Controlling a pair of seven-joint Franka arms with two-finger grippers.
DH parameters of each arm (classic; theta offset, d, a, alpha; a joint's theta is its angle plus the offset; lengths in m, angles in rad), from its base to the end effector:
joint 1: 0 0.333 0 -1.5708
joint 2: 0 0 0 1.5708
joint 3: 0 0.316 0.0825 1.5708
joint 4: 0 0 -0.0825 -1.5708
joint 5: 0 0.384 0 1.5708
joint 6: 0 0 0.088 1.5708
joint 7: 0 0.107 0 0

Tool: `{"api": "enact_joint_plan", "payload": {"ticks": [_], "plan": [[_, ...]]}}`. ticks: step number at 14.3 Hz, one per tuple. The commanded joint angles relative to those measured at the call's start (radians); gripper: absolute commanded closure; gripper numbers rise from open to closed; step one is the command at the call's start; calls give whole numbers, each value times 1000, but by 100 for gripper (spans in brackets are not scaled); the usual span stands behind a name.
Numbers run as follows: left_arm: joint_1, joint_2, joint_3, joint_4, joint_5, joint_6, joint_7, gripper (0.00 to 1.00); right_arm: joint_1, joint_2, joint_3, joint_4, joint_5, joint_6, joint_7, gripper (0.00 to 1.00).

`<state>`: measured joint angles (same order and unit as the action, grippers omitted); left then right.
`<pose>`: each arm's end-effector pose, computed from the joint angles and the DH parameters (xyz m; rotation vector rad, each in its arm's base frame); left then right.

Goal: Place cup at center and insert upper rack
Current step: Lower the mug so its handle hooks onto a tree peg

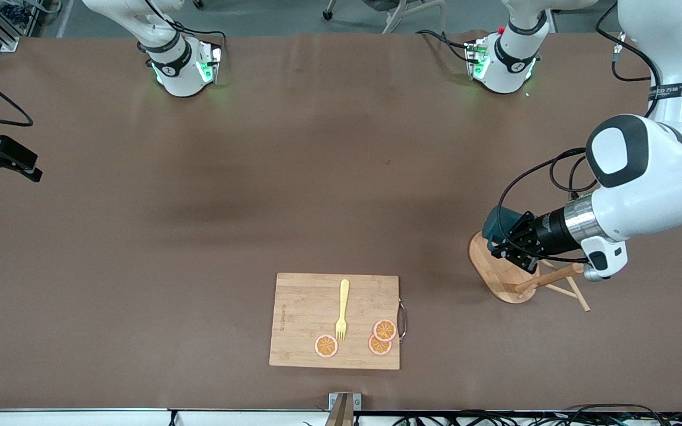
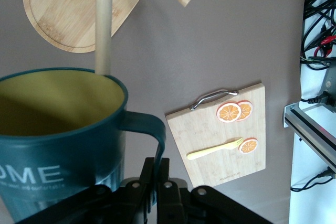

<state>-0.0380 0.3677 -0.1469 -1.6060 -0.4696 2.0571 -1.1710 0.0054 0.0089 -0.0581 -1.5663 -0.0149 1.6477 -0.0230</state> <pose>0.6611 -0.1363 0.4332 2.2266 1.5294 -0.3225 0.5643 -0.0311 0.6287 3.1211 -0.0454 0.1122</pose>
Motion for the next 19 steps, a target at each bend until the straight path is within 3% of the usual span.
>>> {"api": "enact_joint_plan", "payload": {"ticks": [1, 19], "plan": [[23, -3, -7, -6, -27, -5, 33, 100, 5, -23, -2, -15, 3, -9, 5, 0], [76, 74, -2, 46, -90, 46, 111, 100, 5, -23, -9, -11, 3, -9, 5, 0]]}}
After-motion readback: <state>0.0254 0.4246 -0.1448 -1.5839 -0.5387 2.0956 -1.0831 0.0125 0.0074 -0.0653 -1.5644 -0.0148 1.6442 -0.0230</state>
